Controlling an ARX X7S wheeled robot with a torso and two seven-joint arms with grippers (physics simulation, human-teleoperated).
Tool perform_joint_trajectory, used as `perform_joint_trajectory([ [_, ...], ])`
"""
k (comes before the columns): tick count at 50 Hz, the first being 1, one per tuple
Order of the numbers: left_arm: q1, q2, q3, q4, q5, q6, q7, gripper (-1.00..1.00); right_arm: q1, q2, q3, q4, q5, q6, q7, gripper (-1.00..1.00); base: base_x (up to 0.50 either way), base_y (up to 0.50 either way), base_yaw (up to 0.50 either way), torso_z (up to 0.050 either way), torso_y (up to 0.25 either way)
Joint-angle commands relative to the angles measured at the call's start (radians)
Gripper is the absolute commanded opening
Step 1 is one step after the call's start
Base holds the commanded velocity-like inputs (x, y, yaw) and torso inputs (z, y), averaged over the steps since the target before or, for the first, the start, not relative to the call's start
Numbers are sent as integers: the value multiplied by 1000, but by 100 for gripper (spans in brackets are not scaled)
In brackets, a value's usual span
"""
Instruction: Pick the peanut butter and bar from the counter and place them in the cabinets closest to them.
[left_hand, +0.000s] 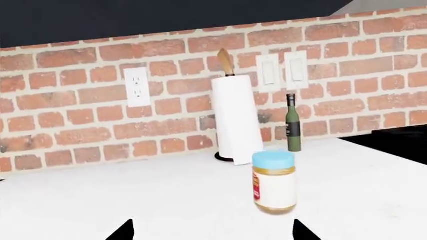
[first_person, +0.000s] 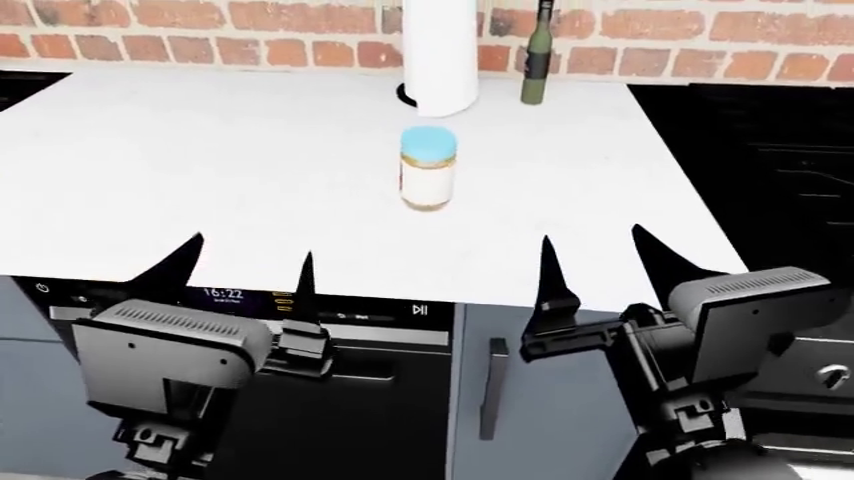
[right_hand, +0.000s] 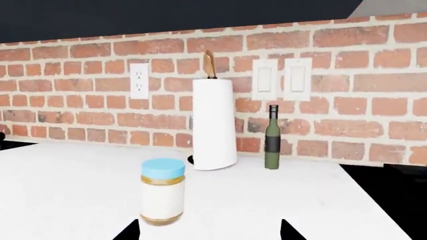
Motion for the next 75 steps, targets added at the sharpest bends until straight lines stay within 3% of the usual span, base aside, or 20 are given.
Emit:
perform_joint_trajectory([
  [1,-25,-22,-5,49,-23,-53,4,100,15,17,6,-32,11,27,13,100,339,361,0,50,0],
  [28,-75,-35,-6,66,-62,-116,-9,100,16,48,70,-56,52,41,29,100,82,461,0,50,0],
  [38,-112,-40,17,70,-59,-157,-27,100,31,53,140,-84,122,83,37,100,283,126,0,50,0],
  [46,-184,-36,11,107,-83,-252,-43,100,59,69,214,-122,199,154,55,100,0,0,-479,49,0],
  [56,-242,-34,-32,147,-123,-331,-51,100,97,108,204,-150,221,218,69,100,0,0,-500,44,0],
  [65,-290,-51,-85,195,-187,-420,-60,100,153,144,197,-168,275,302,70,100,304,-31,-322,50,0],
  [75,-308,-155,-104,195,-392,-409,-210,100,214,173,212,-186,336,375,79,100,497,-35,0,50,0],
])
